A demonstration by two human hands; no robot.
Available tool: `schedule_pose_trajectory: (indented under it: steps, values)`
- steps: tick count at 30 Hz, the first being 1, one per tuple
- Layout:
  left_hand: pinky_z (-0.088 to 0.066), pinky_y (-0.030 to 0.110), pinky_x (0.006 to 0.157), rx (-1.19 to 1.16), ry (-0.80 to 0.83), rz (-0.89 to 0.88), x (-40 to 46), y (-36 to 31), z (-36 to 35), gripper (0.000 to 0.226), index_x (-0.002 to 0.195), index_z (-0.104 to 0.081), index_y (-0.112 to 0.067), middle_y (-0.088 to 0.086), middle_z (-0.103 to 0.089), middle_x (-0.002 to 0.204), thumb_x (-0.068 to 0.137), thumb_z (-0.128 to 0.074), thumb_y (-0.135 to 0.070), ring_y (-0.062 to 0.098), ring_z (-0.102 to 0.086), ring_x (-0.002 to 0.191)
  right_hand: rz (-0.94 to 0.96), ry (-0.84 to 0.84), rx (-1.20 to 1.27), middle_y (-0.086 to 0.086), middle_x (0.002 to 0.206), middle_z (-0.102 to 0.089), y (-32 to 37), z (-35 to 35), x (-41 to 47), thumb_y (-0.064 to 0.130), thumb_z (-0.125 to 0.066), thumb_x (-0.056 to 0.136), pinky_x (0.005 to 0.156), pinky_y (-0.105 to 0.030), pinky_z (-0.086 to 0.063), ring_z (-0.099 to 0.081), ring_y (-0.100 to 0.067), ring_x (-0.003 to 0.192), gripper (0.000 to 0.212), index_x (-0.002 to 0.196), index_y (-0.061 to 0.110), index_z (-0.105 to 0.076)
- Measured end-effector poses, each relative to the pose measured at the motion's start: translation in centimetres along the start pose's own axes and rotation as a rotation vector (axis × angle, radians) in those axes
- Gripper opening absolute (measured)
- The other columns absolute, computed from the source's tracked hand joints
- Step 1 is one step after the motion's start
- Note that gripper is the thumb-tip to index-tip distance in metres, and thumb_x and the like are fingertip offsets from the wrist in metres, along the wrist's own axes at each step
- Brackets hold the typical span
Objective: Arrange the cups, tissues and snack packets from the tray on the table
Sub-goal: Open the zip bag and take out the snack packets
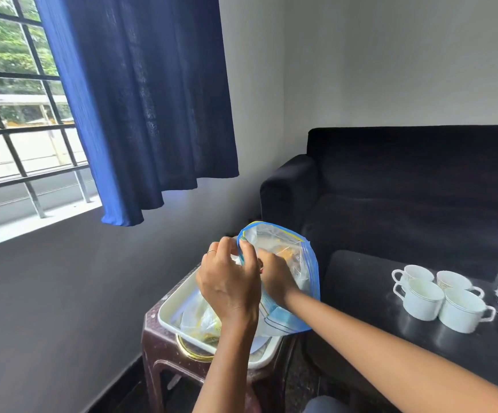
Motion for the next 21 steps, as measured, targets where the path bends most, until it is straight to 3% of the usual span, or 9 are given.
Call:
schedule_pose_trajectory:
  steps: [2, 4, 6, 10, 17, 21]
  values:
    - [-0.037, 0.035, 0.066, 0.019, 0.011, 0.023, -0.1, 0.1, -0.1, 0.019, 0.068, -0.056, -0.015, -0.009, -0.048, 0.067, 0.085, -0.060, -0.022, 0.024, -0.056, 0.067, -0.013, -0.028, -0.077, 0.013, 0.065, -0.051, -0.3, 1.7, -0.2, 0.006, -0.054, 0.082, 0.061, -0.022, -0.033, -0.044, -0.012, 0.065, 0.023, 0.069, 0.025, -0.053]
    - [-0.039, 0.035, 0.066, 0.028, 0.013, 0.051, 0.0, 0.4, -0.1, 0.017, 0.071, -0.059, -0.014, -0.009, -0.050, 0.069, 0.086, -0.058, -0.023, 0.023, -0.056, 0.068, -0.011, -0.022, -0.082, 0.012, 0.081, -0.060, -0.4, 3.5, -0.9, 0.002, -0.057, 0.079, 0.060, -0.013, -0.035, -0.053, -0.007, 0.075, 0.027, 0.095, 0.022, -0.066]
    - [-0.041, 0.036, 0.068, 0.029, 0.015, 0.073, 0.0, 0.6, -0.1, 0.016, 0.074, -0.061, -0.014, -0.009, -0.051, 0.071, 0.086, -0.057, -0.024, 0.023, -0.058, 0.070, 0.000, -0.040, -0.023, 0.013, 0.087, -0.063, -0.5, 5.4, -2.2, 0.000, -0.060, 0.078, 0.065, -0.003, -0.041, -0.058, -0.004, 0.080, 0.036, 0.106, 0.021, -0.067]
    - [-0.041, 0.034, 0.068, 0.034, 0.044, 0.082, -0.1, 1.0, -0.4, 0.018, 0.085, -0.067, -0.015, -0.004, -0.061, 0.079, 0.089, -0.054, -0.026, 0.022, -0.061, 0.075, 0.065, -0.079, 0.118, 0.013, 0.092, -0.071, -0.8, 9.0, -4.9, 0.002, -0.062, 0.077, 0.081, -0.023, -0.052, -0.067, -0.006, 0.088, 0.041, 0.098, 0.036, -0.067]
    - [-0.041, 0.030, 0.072, -0.015, 0.092, 0.209, -0.2, 1.8, -0.6, 0.023, 0.099, -0.067, -0.019, 0.000, -0.068, 0.098, 0.094, -0.046, -0.029, 0.019, -0.063, 0.088, 0.307, -0.173, 0.209, 0.015, 0.116, -0.066, 0.1, 14.6, -8.9, -0.005, -0.063, 0.081, 0.089, -0.012, -0.046, -0.062, -0.004, 0.109, 0.051, 0.113, 0.035, -0.064]
    - [-0.034, 0.029, 0.069, -0.062, 0.018, 0.349, 0.8, 3.1, 0.4, 0.024, 0.095, -0.067, -0.019, 0.006, -0.069, 0.090, 0.095, -0.045, -0.030, 0.025, -0.056, 0.079, 0.386, -0.291, 0.156, 0.015, 0.122, -0.063, 0.1, 17.6, -9.4, -0.006, -0.063, 0.082, 0.094, -0.013, -0.045, -0.059, -0.004, 0.114, 0.052, 0.116, 0.034, -0.062]
Point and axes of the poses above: each hand's wrist, its own x-axis towards the middle knuckle, its own z-axis out of the back of the hand, y = z × x, the point moved 3 cm from there along x, towards the middle knuckle
